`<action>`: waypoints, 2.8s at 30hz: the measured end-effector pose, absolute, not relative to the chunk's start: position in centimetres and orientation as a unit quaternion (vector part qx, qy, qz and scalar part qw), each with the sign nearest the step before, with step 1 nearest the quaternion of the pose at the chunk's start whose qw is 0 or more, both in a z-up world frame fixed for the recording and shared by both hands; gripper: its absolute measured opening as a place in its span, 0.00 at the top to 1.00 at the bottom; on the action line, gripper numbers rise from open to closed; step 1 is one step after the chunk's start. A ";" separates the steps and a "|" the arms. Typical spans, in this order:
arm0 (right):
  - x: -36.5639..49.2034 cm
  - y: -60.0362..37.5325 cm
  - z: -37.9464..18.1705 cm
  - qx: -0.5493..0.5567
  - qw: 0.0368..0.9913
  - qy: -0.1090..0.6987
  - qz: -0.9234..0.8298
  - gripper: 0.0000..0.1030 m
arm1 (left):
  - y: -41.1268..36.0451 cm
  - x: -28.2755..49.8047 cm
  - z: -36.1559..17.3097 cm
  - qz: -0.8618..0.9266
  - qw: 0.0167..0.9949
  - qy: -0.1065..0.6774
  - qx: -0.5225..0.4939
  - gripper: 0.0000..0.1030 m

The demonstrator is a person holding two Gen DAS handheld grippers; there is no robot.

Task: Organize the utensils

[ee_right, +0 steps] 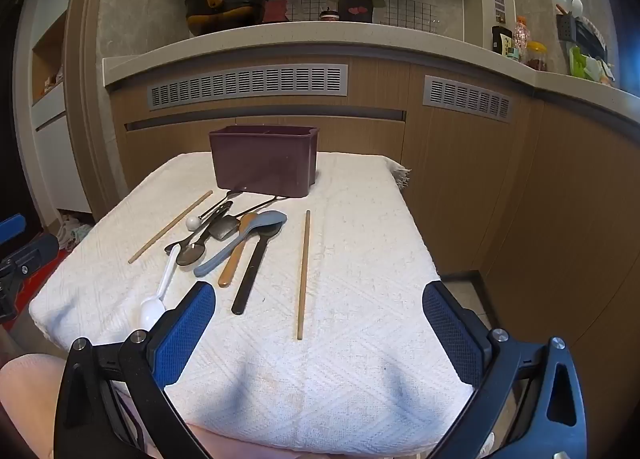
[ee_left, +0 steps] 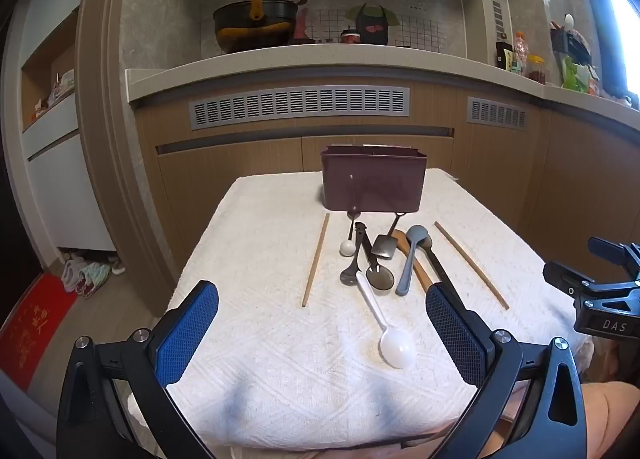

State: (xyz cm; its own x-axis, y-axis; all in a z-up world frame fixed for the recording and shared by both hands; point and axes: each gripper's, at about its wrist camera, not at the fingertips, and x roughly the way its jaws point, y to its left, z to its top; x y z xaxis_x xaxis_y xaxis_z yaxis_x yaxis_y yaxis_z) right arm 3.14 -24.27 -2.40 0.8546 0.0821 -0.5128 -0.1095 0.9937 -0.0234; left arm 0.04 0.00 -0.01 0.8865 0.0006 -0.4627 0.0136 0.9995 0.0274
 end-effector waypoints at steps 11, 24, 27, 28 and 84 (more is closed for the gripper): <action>3.2 -24.3 -2.5 -0.026 0.962 0.267 0.050 0.00 | 0.0 0.0 0.0 -0.003 0.971 0.237 0.015 0.00; 3.2 -24.3 -2.5 -0.027 0.962 0.266 0.049 0.00 | 0.0 0.0 0.0 -0.004 0.971 0.238 0.016 0.00; 3.2 -24.3 -2.6 -0.027 0.962 0.267 0.049 0.00 | 0.0 0.0 0.0 -0.005 0.971 0.238 0.016 0.00; 3.2 -24.3 -2.5 -0.026 0.962 0.267 0.049 0.00 | 0.0 0.0 0.0 -0.006 0.971 0.239 0.016 0.00; 30.1 -13.4 -8.7 -0.066 0.868 0.462 0.167 0.86 | 4.8 23.6 -5.2 -0.092 0.928 0.359 -0.037 0.00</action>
State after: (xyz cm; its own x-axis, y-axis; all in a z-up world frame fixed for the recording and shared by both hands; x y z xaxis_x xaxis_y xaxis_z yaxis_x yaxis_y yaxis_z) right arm 30.12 -13.37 -8.70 0.5170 0.2285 -0.8249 -0.3502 0.9358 0.0398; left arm 23.56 4.79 -5.24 0.7250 -0.1964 -0.6602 0.1439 0.9805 -0.1337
